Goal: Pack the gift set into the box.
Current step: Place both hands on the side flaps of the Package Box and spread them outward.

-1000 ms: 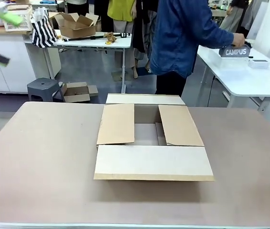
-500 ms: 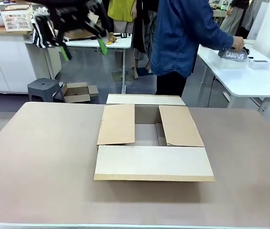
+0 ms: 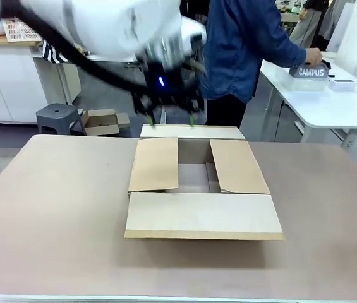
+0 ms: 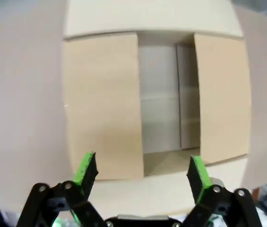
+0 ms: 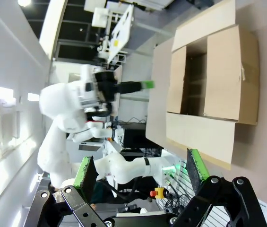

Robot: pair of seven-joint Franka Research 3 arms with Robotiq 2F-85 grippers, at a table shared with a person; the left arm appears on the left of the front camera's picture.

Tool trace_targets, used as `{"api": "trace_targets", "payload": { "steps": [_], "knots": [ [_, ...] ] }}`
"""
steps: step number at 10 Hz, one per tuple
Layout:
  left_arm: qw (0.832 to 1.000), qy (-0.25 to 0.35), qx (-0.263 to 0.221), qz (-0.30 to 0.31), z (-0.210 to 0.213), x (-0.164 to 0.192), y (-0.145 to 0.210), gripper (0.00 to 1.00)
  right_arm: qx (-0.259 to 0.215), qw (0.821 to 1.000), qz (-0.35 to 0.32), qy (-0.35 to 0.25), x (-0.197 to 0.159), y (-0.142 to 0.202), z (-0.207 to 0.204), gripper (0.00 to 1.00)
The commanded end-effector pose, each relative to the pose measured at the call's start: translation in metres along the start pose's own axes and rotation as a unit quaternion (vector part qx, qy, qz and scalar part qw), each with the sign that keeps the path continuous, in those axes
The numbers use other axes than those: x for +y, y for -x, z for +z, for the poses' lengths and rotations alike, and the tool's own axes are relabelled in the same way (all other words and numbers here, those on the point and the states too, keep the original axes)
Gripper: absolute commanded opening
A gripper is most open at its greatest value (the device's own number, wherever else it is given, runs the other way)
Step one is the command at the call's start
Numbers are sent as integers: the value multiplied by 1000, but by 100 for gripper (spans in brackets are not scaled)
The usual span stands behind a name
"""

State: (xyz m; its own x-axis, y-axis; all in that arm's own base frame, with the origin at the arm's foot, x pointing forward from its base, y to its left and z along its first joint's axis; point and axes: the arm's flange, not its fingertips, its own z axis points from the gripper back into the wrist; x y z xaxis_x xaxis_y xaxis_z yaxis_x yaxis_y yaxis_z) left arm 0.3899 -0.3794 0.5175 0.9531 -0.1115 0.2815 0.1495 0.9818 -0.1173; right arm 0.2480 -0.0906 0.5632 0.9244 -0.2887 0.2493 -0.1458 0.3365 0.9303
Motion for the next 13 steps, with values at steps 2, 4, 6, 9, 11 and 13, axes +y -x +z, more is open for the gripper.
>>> {"api": "trace_targets", "payload": {
  "steps": [2,4,6,9,11,13],
  "knots": [
    [996,78,33,26,-50,3,-12,100,-2,1000,14,-10,1,-3,-1,100],
    [999,40,37,6,-67,-6,0,100,-2,1000,14,-10,1,-3,-1,100],
    [999,40,37,6,-67,-6,0,100,-2,1000,14,-10,1,-3,-1,100],
    [994,-67,-38,77,-87,-16,-18,100,-2,1000,14,-10,1,-3,-1,100],
    [991,-115,-26,60,-98,-24,-15,100,-2,1000,14,-10,1,-3,-1,100],
    [990,-139,-7,39,-109,-29,-19,100,-2,1000,14,-10,1,-3,-1,100]
  ]
}}
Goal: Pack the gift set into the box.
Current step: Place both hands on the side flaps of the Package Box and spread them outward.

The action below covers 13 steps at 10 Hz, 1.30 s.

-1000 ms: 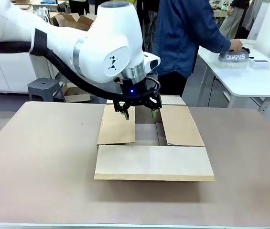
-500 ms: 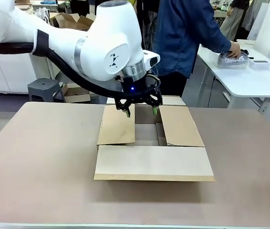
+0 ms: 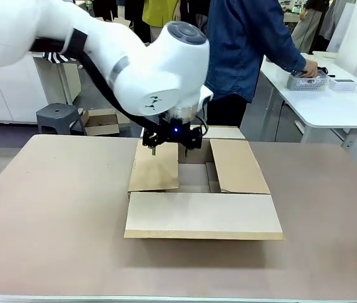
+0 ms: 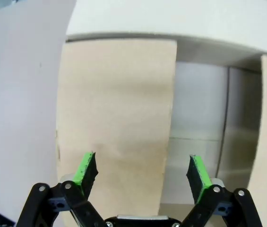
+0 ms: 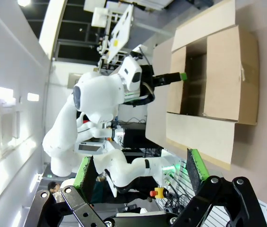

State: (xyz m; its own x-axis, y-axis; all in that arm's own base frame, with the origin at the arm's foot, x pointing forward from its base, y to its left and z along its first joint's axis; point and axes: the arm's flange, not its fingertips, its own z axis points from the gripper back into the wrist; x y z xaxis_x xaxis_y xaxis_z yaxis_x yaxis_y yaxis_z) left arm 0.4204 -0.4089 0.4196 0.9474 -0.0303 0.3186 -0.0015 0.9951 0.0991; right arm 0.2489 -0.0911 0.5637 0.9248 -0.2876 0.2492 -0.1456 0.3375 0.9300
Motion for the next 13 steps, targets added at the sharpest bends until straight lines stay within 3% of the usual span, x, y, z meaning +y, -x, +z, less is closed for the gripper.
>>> {"api": "trace_targets", "payload": {
  "steps": [1,6,10,13],
  "knots": [
    [1000,-22,15,-15,-5,-22,-15,100,-3,1000,14,-11,1,-2,-1,100],
    [990,-125,60,-27,-25,-25,-22,100,-3,1000,14,-11,1,-2,-1,100],
    [980,-187,61,-14,-25,-12,-23,100,-3,1000,14,-11,1,-2,-1,100],
    [980,-194,40,2,-16,-2,-26,100,-3,1000,14,-11,1,-2,-1,100]
  ]
}}
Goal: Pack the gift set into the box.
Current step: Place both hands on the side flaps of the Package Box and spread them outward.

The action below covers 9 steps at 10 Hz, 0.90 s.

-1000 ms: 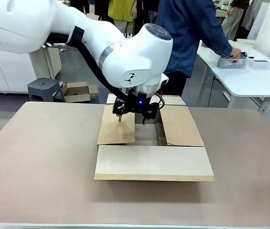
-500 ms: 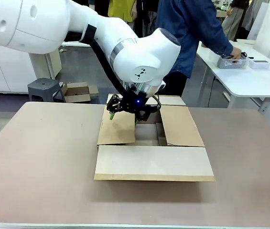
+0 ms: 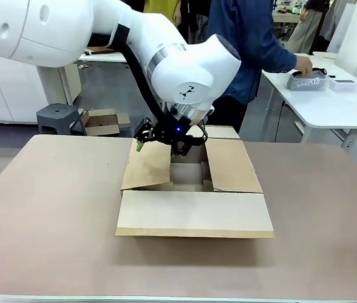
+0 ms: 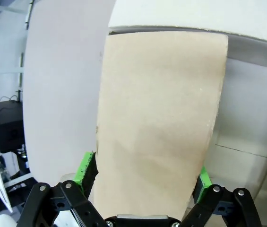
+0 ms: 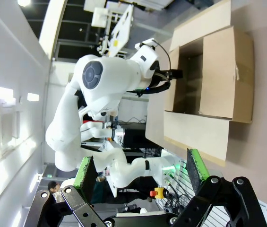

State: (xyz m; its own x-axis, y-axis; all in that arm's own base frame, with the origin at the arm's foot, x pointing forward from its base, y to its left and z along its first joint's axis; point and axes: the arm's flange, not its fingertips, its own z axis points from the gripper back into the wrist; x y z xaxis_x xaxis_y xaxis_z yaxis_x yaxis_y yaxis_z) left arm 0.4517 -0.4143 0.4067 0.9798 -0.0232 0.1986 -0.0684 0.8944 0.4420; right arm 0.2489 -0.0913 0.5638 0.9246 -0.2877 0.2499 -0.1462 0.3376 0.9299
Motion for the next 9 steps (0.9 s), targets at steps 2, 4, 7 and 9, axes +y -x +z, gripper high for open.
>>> {"api": "trace_targets", "payload": {
  "steps": [2,4,7,9],
  "knots": [
    [999,-4,-24,24,9,14,-1,100,-3,1000,14,-11,1,-2,-1,100],
    [999,8,-33,29,17,24,-1,100,-3,1000,14,-11,1,-2,-1,100],
    [999,22,-28,39,18,52,-3,100,-3,1000,14,-11,1,-2,-1,100],
    [999,33,-13,32,15,71,-6,100,-3,1000,14,-11,1,-2,-1,100]
  ]
}}
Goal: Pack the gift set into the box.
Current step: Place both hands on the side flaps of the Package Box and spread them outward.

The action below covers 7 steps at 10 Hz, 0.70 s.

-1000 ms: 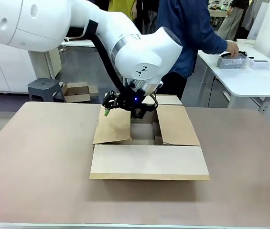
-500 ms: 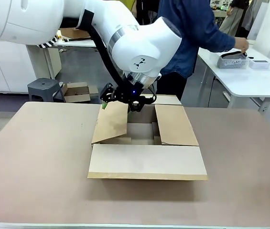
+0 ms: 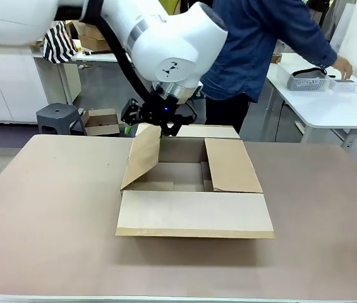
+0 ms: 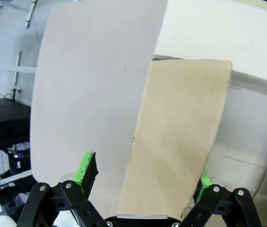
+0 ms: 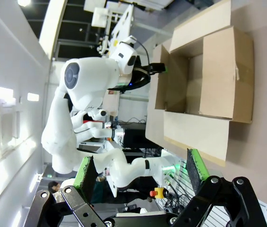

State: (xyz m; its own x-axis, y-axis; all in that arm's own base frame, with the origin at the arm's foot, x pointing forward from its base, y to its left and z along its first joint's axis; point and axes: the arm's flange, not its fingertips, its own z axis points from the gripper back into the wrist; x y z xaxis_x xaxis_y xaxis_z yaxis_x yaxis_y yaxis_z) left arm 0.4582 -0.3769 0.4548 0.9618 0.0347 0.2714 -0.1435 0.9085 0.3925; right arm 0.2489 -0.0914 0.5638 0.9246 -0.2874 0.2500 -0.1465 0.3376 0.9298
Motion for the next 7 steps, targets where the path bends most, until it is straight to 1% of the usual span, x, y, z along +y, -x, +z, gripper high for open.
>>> {"api": "trace_targets", "payload": {
  "steps": [1,4,5,7],
  "knots": [
    [1000,21,12,1,-9,32,4,100,-3,1000,14,-11,1,-2,-1,100],
    [998,59,19,32,-8,78,-3,100,-3,1000,14,-11,1,-2,-1,100],
    [996,80,23,44,-9,96,-5,100,-3,1000,14,-11,1,-2,-1,100],
    [989,141,33,37,-21,123,-11,100,-3,1000,14,-11,1,-2,-1,100]
  ]
}}
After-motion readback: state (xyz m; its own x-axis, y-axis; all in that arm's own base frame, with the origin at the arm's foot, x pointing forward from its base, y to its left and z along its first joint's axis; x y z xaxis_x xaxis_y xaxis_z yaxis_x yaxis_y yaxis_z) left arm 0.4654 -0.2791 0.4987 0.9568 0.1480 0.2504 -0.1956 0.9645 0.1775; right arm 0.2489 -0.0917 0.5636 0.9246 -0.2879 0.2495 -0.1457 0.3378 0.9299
